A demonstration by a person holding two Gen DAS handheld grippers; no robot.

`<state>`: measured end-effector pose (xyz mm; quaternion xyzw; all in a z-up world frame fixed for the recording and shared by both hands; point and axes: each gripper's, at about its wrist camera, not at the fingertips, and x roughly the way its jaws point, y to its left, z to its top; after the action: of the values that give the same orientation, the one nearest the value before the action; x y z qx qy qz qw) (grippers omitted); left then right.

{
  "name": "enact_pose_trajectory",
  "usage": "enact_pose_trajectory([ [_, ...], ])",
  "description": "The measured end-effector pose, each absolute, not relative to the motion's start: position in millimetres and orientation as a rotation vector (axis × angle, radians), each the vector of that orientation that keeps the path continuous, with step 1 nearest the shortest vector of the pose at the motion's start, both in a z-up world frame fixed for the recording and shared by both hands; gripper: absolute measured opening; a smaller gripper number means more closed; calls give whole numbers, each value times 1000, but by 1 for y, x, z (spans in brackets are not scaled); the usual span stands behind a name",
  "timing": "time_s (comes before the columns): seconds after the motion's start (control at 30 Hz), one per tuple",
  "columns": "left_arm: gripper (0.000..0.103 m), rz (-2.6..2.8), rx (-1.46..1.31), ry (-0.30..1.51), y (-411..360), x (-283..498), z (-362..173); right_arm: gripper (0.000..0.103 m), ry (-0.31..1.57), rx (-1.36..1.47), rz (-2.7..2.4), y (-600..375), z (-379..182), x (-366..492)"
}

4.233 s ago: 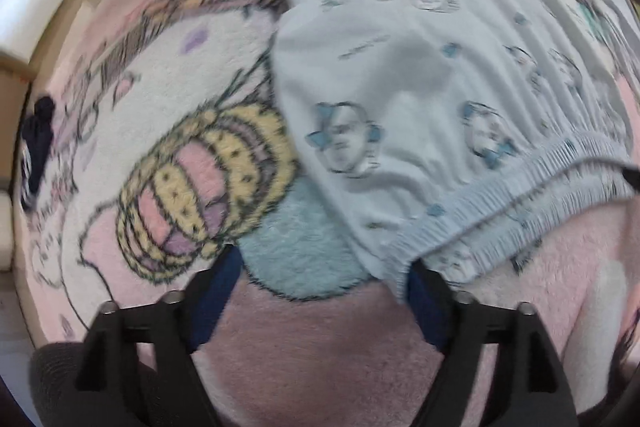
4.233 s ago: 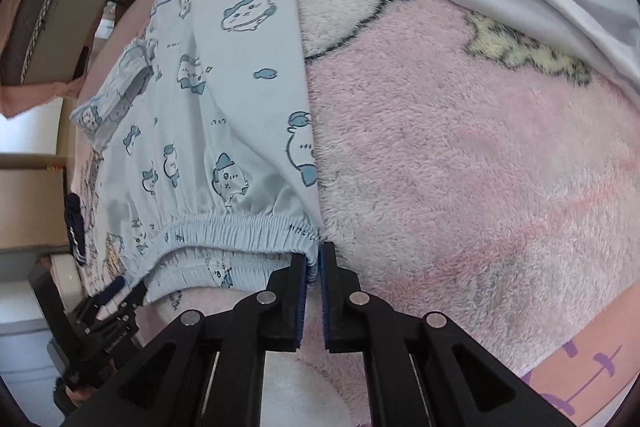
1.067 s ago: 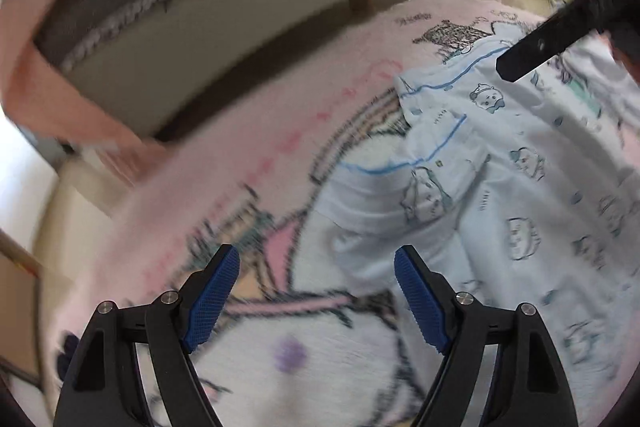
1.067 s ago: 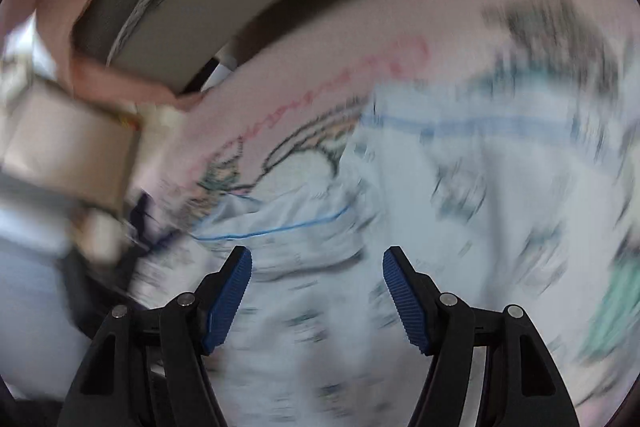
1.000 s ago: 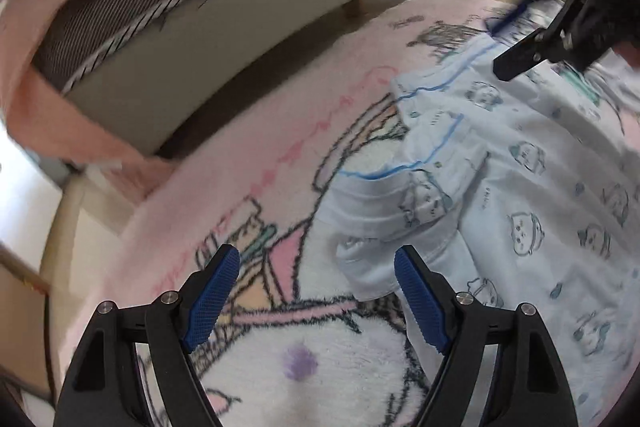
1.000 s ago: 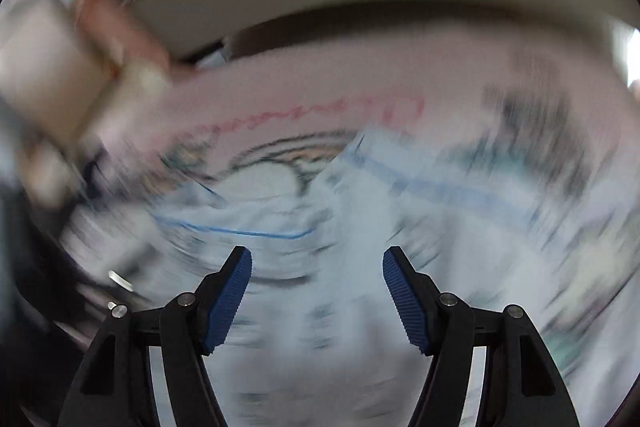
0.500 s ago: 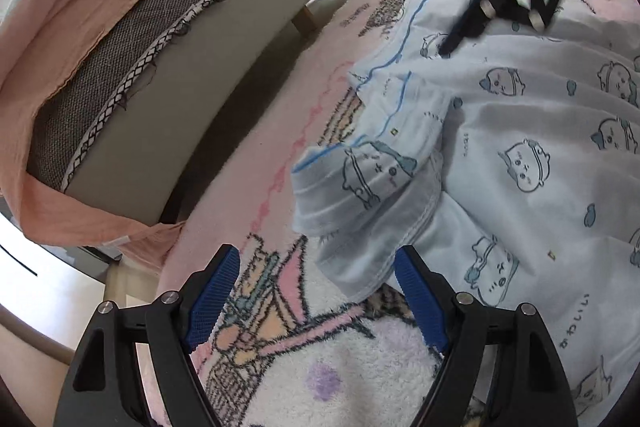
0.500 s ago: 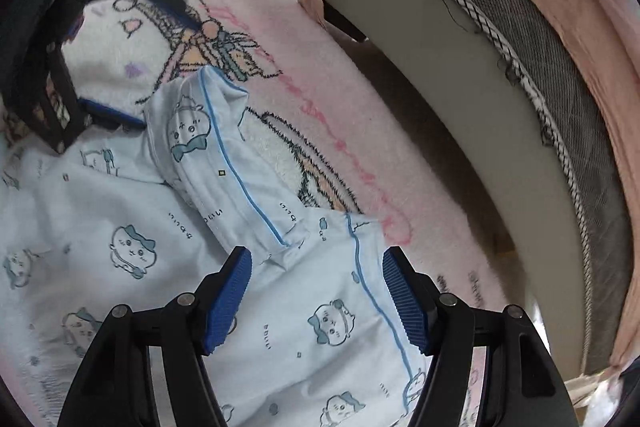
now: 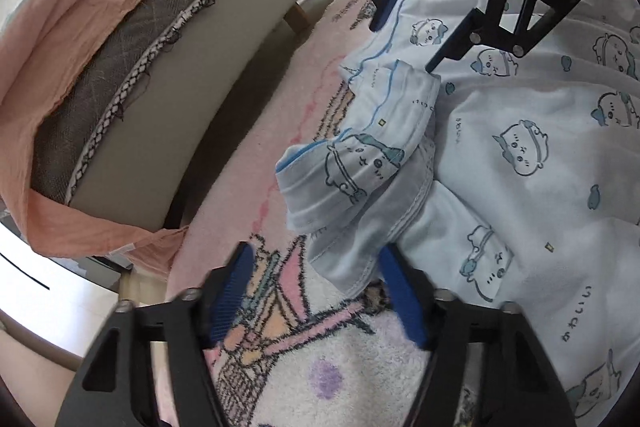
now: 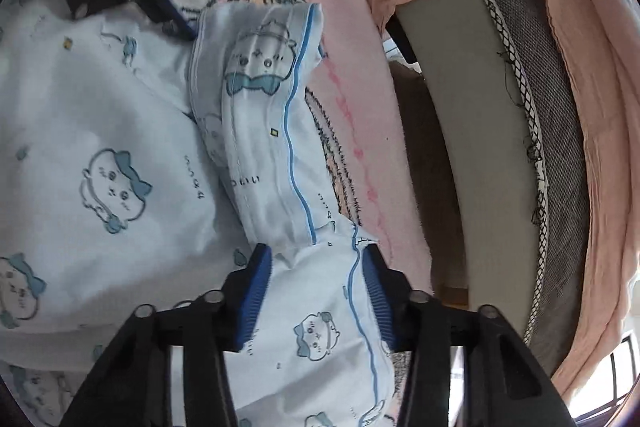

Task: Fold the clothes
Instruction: 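Move both grippers over the light blue pajama shirt toward its collar, then grasp the pajama shirt edge with the left gripper while the right gripper grasps beside it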

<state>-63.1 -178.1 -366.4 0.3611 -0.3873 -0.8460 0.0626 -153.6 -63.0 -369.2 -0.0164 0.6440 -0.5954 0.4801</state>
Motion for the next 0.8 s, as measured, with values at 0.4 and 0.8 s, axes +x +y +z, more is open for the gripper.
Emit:
enact_pose_trajectory([
  [0.4, 37, -2557, 1107, -1168, -175, -63, -367, 37, 1604, -68, -1369, -59, -374, -147],
  [0.8, 37, -2577, 1123, -1150, -178, -64, -369, 10, 1590, 19, -1329, -73, -377, -143],
])
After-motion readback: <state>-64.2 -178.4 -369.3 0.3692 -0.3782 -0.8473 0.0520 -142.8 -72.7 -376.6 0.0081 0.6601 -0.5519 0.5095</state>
